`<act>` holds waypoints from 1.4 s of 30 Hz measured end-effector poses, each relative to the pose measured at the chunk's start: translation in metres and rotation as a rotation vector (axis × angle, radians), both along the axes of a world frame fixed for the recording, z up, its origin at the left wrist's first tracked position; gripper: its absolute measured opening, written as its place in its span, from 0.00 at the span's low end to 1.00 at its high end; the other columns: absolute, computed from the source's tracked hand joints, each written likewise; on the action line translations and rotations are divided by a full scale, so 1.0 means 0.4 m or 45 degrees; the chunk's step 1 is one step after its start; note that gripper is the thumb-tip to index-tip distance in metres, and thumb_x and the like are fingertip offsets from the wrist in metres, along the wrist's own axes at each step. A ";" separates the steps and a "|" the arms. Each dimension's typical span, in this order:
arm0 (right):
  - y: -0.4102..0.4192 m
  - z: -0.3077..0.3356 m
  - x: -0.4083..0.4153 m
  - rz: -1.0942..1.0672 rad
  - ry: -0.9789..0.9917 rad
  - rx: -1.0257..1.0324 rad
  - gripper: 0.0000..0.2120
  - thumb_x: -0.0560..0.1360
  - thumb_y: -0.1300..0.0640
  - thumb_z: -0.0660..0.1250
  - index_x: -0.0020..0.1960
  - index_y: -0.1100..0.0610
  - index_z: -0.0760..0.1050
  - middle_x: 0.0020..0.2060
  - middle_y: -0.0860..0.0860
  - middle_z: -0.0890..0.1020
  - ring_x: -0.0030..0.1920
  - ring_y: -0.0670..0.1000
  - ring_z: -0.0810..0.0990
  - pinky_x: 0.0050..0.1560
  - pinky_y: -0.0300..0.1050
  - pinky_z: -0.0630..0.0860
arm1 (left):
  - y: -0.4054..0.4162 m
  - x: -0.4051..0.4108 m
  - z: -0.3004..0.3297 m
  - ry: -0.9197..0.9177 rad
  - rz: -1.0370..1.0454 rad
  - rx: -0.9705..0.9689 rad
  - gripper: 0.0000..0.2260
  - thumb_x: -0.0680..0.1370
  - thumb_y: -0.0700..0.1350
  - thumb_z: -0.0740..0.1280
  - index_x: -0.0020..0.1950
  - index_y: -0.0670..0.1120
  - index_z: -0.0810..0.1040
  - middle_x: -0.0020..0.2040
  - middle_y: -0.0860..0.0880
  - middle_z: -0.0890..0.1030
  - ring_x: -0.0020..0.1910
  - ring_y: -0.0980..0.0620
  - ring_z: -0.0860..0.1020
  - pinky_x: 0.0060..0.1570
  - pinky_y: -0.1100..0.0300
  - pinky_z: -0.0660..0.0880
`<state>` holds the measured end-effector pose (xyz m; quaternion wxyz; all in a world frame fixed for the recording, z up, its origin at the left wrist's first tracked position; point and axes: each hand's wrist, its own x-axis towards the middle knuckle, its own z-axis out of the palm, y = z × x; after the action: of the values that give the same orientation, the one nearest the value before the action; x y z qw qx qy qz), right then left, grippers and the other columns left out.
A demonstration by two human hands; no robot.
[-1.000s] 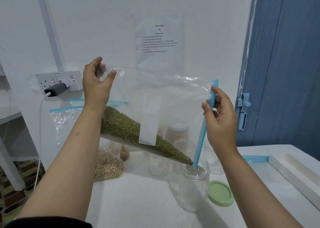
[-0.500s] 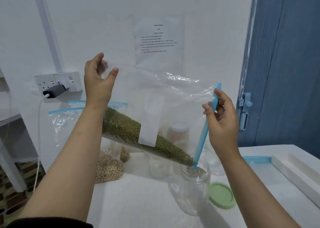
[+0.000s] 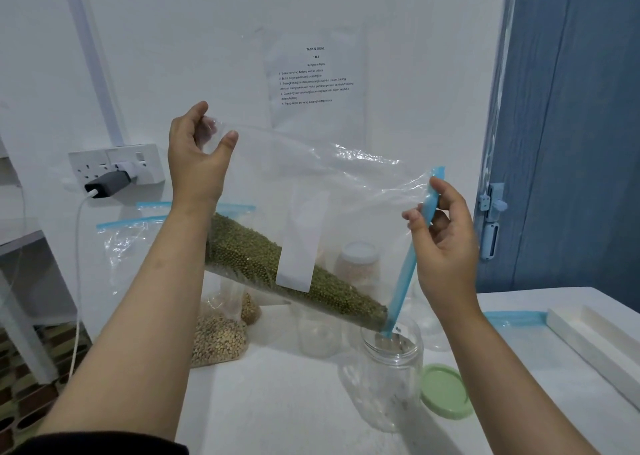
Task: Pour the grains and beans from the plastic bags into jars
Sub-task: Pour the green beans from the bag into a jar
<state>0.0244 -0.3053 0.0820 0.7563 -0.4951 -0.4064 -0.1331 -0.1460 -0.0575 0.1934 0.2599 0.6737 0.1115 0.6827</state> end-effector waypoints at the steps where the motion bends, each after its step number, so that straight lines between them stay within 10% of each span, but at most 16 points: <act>1: -0.001 0.000 0.000 0.003 0.002 0.004 0.19 0.81 0.60 0.66 0.70 0.49 0.70 0.54 0.52 0.79 0.53 0.52 0.81 0.57 0.44 0.78 | -0.001 0.000 -0.001 0.003 0.000 0.001 0.22 0.76 0.41 0.72 0.69 0.43 0.71 0.57 0.45 0.73 0.53 0.62 0.74 0.62 0.66 0.71; 42: -0.002 0.023 -0.015 -0.015 -0.055 0.011 0.20 0.81 0.62 0.66 0.70 0.51 0.70 0.54 0.54 0.78 0.52 0.52 0.82 0.58 0.54 0.79 | -0.013 -0.019 0.034 -0.007 0.041 0.026 0.22 0.75 0.40 0.73 0.68 0.45 0.72 0.55 0.47 0.73 0.51 0.61 0.73 0.62 0.66 0.71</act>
<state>0.0185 -0.3060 0.0913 0.7487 -0.4912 -0.4191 -0.1500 -0.1538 -0.0625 0.2069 0.2423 0.6726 0.1148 0.6897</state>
